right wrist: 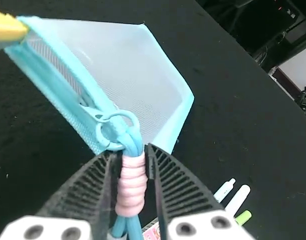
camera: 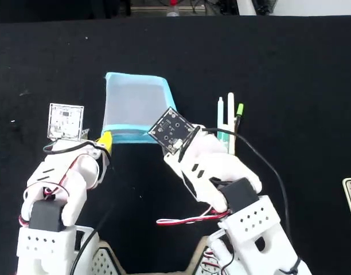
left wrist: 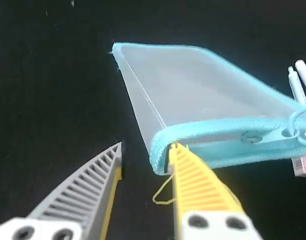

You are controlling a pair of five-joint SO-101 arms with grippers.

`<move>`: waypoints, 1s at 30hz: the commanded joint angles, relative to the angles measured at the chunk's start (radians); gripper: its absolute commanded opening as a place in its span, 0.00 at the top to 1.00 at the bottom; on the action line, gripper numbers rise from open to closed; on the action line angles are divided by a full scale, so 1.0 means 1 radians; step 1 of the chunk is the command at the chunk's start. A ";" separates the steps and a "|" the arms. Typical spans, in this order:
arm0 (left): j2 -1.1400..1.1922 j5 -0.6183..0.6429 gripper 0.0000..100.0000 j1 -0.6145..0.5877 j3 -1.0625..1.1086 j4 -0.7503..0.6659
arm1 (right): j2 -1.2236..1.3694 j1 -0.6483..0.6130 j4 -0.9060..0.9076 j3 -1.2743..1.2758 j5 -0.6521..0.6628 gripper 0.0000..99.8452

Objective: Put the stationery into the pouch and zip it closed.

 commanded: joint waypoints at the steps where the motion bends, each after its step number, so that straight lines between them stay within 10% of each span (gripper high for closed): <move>1: -0.002 0.006 0.83 -0.013 0.027 -0.072 | -0.031 0.015 -0.018 -0.012 0.003 0.99; 16: 0.000 0.006 0.82 -0.008 0.186 -0.276 | -0.031 0.015 -0.018 -0.015 0.002 0.99; 30: -0.009 0.011 0.94 -0.007 -0.051 -0.074 | -0.047 -0.026 0.097 -0.249 -0.066 0.99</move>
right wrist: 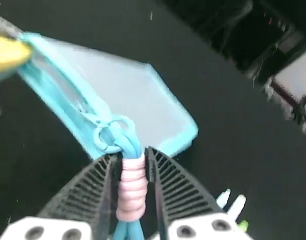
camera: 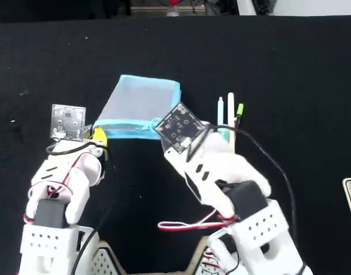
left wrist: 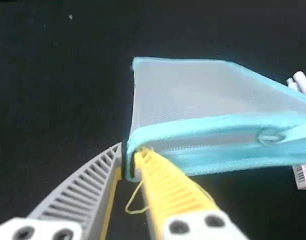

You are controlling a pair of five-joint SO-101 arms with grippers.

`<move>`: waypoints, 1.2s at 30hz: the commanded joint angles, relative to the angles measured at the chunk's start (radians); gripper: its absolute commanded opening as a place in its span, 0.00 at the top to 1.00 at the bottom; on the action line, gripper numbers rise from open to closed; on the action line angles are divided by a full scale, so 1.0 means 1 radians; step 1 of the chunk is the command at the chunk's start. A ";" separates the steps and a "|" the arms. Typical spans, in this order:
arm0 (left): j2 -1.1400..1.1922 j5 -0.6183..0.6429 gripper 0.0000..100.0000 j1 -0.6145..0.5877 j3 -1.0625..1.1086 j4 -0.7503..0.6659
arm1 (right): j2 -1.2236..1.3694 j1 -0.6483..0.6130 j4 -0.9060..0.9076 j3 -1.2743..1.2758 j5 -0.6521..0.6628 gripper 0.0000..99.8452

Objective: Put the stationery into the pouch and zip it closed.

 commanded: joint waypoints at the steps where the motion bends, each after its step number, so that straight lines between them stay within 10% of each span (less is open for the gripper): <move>1: -0.009 0.011 0.94 -0.008 -0.159 0.083 | -0.007 -0.035 0.015 -0.134 0.012 0.99; 16: 0.032 -0.120 0.96 -0.041 -0.506 0.253 | 0.274 -0.060 0.172 -0.516 0.015 0.99; 36: 0.816 -0.169 0.81 -0.041 -1.242 0.766 | 0.328 -0.061 0.253 -0.645 0.014 0.99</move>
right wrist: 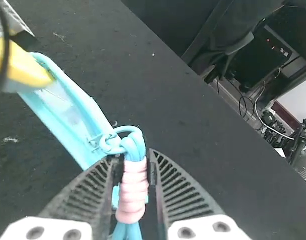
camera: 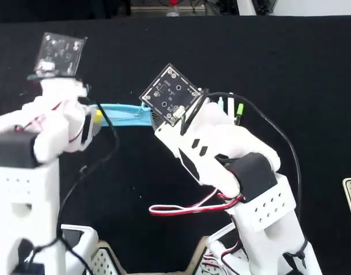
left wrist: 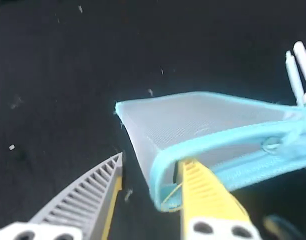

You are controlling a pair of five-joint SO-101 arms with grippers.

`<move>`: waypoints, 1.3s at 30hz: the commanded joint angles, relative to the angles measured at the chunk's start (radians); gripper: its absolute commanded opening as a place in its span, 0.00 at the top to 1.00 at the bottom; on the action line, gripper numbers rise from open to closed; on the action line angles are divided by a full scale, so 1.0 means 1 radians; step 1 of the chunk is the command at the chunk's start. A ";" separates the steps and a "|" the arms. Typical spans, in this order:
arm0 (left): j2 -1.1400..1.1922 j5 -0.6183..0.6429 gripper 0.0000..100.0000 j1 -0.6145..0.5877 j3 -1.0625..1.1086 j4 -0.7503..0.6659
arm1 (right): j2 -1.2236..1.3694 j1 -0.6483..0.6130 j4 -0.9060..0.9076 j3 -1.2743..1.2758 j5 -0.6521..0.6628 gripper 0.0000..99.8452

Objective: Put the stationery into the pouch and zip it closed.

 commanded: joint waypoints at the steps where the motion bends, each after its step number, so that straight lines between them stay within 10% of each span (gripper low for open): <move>1: 0.083 -0.008 0.81 -0.007 -0.087 0.023 | 0.004 -0.008 0.002 -0.065 0.002 0.99; 14: 0.091 0.092 0.97 -0.002 -0.096 0.081 | -0.004 -0.003 0.005 -0.024 0.008 0.99; 39: -0.118 0.103 0.97 -0.004 0.111 -0.044 | -0.196 0.157 0.064 0.163 0.011 0.99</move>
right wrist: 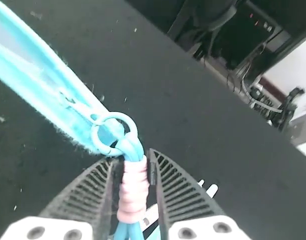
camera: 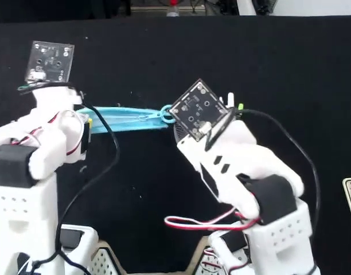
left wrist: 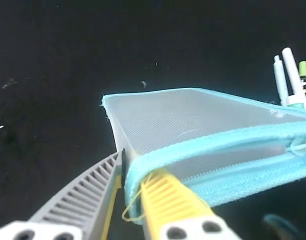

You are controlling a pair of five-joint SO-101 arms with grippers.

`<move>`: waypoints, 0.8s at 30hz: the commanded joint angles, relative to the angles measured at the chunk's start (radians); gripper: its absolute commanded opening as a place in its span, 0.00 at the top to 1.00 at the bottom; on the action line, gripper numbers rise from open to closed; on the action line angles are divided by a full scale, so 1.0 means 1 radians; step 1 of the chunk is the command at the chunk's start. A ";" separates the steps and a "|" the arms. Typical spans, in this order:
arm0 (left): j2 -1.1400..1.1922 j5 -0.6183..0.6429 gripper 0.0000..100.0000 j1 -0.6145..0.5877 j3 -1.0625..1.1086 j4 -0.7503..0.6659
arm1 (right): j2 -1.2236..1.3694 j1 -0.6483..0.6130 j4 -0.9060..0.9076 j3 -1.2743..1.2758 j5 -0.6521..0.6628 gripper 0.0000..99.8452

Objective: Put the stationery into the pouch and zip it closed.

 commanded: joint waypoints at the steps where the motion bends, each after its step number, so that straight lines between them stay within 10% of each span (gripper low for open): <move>1: -0.031 0.003 0.97 -0.012 0.117 -0.123 | -0.021 0.048 -0.052 0.082 0.015 0.99; 24: -0.032 0.012 0.97 -0.019 0.295 -0.155 | -0.022 0.282 -0.025 0.159 0.106 0.99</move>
